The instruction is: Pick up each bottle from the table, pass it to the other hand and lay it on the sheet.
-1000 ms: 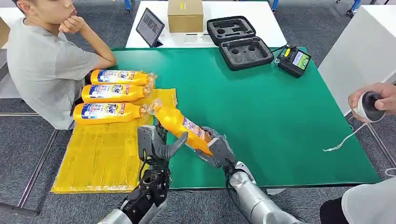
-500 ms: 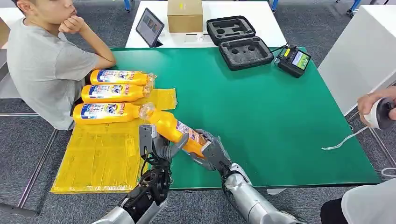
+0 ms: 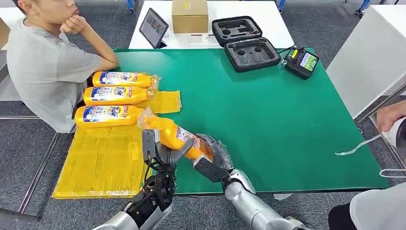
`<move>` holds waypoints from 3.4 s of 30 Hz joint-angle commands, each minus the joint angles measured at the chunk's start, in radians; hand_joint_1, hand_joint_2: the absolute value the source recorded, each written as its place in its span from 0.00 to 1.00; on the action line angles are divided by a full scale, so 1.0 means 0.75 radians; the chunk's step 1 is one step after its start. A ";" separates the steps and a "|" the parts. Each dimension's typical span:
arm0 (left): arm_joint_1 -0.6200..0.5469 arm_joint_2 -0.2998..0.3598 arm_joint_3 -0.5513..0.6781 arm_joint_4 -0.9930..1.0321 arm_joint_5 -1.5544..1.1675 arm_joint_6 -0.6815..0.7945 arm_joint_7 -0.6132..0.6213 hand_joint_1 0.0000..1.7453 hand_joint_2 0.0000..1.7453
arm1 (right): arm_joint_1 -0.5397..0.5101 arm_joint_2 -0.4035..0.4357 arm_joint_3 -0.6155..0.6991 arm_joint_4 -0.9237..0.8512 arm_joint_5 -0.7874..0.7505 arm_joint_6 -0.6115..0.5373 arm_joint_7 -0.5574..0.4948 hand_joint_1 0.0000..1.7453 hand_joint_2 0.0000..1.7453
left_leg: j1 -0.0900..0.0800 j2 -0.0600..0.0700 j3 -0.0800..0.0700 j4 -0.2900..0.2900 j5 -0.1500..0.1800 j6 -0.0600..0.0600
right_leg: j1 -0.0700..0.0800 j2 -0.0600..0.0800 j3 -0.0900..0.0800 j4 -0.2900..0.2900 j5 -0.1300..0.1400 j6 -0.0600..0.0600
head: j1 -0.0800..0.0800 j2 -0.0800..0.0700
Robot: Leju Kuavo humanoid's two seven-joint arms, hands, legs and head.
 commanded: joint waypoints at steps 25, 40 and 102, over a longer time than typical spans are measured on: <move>0.011 0.039 0.131 -0.211 -0.276 0.132 -0.077 1.00 1.00 | -0.010 0.023 0.140 0.131 0.064 -0.093 -0.003 0.00 1.00 | 0.001 0.000 0.004 0.000 -0.002 -0.003 | 0.001 0.002 0.004 0.000 -0.002 -0.002 | 0.000 0.000; 0.140 0.149 0.384 -0.594 -1.517 0.337 -0.077 1.00 1.00 | 0.019 0.011 0.113 0.062 -0.017 0.016 -0.003 0.00 1.00 | 0.001 0.003 0.003 -0.001 -0.002 -0.002 | 0.001 0.004 0.003 0.000 -0.001 -0.002 | 0.000 0.000; -0.260 0.379 0.207 0.160 -3.037 0.290 1.253 1.00 1.00 | 0.452 -0.114 -0.053 -1.233 -0.163 0.234 -0.003 0.00 1.00 | 0.001 -0.003 -0.003 0.000 0.003 -0.003 | 0.001 -0.003 -0.002 0.001 -0.001 -0.001 | 0.000 0.000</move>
